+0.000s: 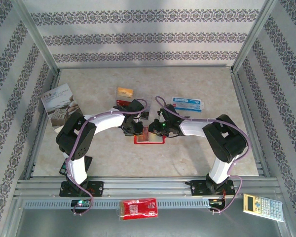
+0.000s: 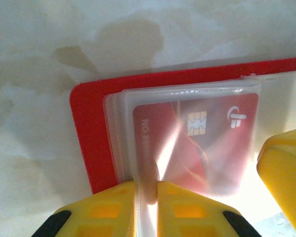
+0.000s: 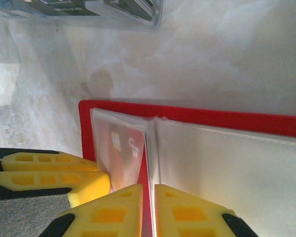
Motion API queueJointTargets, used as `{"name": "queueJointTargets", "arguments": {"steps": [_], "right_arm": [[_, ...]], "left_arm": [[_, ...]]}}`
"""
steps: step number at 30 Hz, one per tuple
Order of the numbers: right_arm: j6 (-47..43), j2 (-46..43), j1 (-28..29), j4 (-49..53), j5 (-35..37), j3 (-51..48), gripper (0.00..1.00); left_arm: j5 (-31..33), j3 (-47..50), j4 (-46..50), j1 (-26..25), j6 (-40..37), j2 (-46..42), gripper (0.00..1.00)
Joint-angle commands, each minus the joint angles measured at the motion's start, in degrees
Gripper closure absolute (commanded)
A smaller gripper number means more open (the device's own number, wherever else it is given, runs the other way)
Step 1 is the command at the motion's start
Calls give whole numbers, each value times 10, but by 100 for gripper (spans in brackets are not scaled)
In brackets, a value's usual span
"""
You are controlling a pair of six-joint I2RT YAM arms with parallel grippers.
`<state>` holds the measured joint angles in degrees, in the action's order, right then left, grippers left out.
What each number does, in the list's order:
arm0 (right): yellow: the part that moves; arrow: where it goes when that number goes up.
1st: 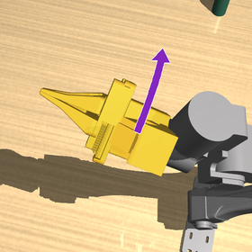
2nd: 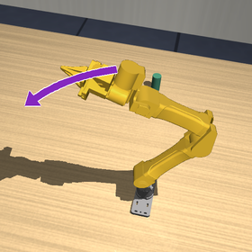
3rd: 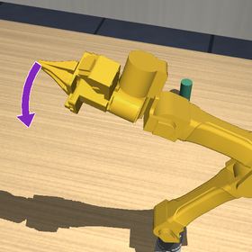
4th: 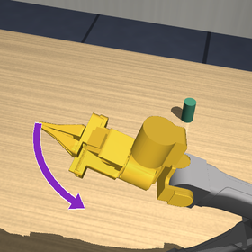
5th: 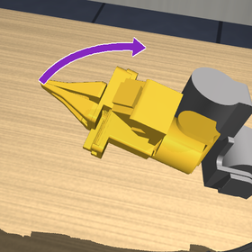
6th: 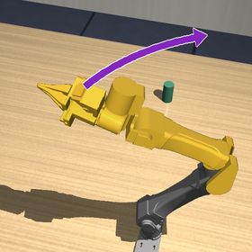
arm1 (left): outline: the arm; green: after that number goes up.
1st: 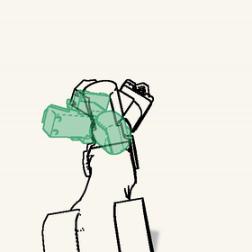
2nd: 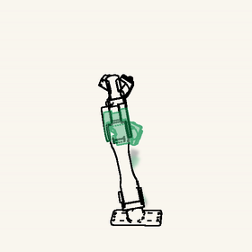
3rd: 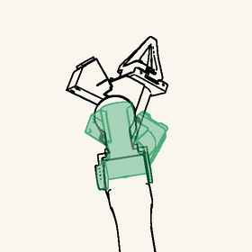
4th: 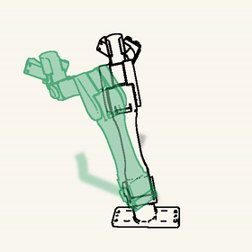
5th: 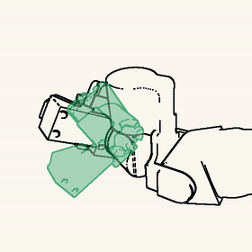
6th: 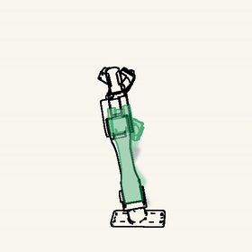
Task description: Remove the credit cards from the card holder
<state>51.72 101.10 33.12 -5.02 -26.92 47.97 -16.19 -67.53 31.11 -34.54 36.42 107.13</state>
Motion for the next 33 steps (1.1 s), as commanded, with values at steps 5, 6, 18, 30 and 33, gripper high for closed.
{"name": "queueJointTargets", "arguments": {"steps": [5, 6, 18, 30, 33], "right_arm": [[-12, 18, 1, -4, -20, 1, 85], [-13, 19, 2, -4, -21, 2, 85], [-25, 26, 11, -5, -31, 8, 84], [-36, 40, 22, 2, -39, 20, 85], [-38, 45, 24, 9, -37, 24, 85]], "left_arm": [[26, 16, 28, -8, 1, 48, 85], [26, 17, 28, -9, 1, 48, 85], [19, 19, 24, -9, 0, 49, 85], [-12, 23, 9, -8, -1, 50, 84], [-24, 23, 2, -8, -2, 52, 83]]}}
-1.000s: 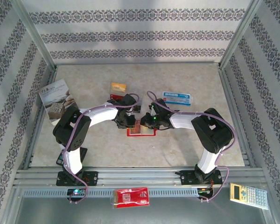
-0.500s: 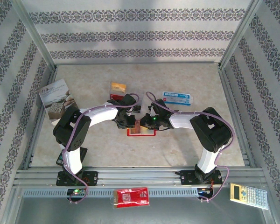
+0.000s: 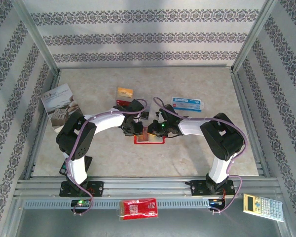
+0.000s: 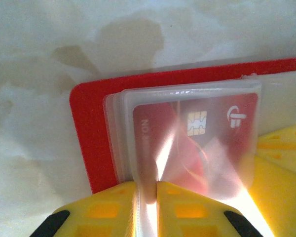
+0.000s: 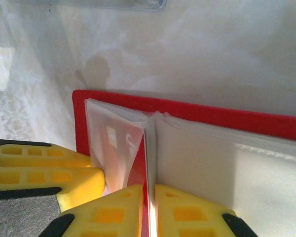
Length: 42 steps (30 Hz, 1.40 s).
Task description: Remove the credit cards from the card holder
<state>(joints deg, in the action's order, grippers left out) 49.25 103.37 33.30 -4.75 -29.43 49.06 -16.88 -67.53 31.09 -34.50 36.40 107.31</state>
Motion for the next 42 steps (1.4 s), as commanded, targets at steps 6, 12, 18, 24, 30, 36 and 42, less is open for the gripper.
{"name": "queueJointTargets", "arguments": {"steps": [6, 12, 18, 24, 30, 36, 42], "right_arm": [[-21, 26, 24, 20, -4, 19, 85], [-30, 17, 25, 43, 18, 21, 92], [-33, -13, 17, 54, 60, 4, 93], [-34, -30, 2, 61, 81, -10, 93], [-35, -42, -1, 77, 103, -12, 92], [-41, -57, -8, 89, 118, -17, 91], [-47, -51, -6, 79, 91, -11, 91]], "left_arm": [[-22, 25, 3, -8, -6, 54, 79], [-15, 24, 3, -8, -2, 42, 78], [8, 34, 10, 5, 2, 14, 71], [-3, 47, 1, 18, 1, 1, 64], [-5, 45, -1, 22, 0, -1, 64], [-3, 48, 3, 27, 1, 4, 67], [-3, 44, 3, 27, -1, 3, 71]]}}
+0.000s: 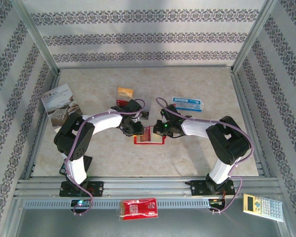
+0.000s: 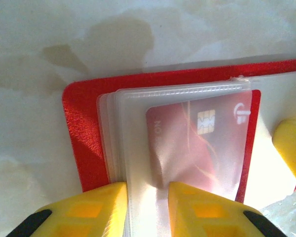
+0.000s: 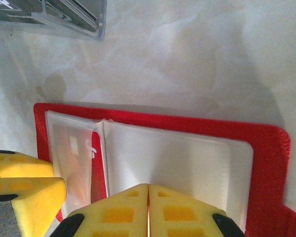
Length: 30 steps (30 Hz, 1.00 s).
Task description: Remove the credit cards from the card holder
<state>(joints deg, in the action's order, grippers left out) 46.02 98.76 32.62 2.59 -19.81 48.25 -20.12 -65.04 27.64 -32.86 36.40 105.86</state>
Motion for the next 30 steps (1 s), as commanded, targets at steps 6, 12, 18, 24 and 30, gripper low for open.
{"name": "queueJointTargets", "arguments": {"steps": [6, 12, 18, 24, 30], "right_arm": [[-27, -27, 8, -17, -17, -10, 85], [-31, -16, 19, -34, -52, -10, 79], [-23, 3, 25, -42, -56, -12, 79], [-21, 1, 26, -41, -43, -20, 81], [-19, -9, 24, -37, -24, -27, 80]], "left_arm": [[24, 17, 37, 10, -4, 26, 72], [23, 22, 37, 10, -3, 32, 72], [23, 25, 34, 11, 2, 32, 73], [23, 26, 34, 11, 2, 32, 73], [25, 28, 35, 10, 2, 32, 74]]}}
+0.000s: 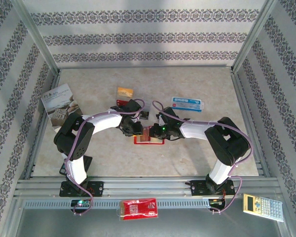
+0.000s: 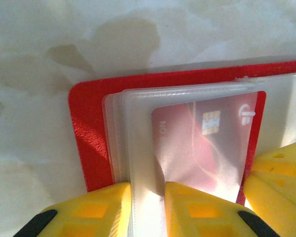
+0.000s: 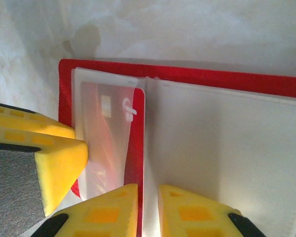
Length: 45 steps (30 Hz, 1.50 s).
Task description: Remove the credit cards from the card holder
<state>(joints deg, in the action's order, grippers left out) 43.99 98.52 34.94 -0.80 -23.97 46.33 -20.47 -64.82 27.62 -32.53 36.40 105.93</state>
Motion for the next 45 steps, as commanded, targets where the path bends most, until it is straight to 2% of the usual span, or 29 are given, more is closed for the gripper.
{"name": "queueJointTargets", "arguments": {"steps": [1, 15, 25, 33, 37, 41, 45], "right_arm": [[1, -4, 1, -3, 16, -8, 80], [-1, 26, 4, -20, -32, 5, 84], [6, -6, -8, -22, 6, -23, 96], [8, -43, -27, -23, 32, -57, 98], [2, -32, -29, -26, 3, -45, 95], [6, -14, -24, -38, -22, -32, 83], [7, -9, -22, -42, -24, -29, 77]], "left_arm": [[29, 26, 35, 7, 3, 32, 74], [23, 27, 32, 7, 2, 37, 74], [35, 22, 37, 7, 3, 29, 74], [37, 10, 46, 7, 2, 16, 71], [34, 8, 44, 7, -1, 17, 71], [30, 8, 44, 7, -5, 30, 72], [29, 14, 41, 7, -4, 36, 73]]}}
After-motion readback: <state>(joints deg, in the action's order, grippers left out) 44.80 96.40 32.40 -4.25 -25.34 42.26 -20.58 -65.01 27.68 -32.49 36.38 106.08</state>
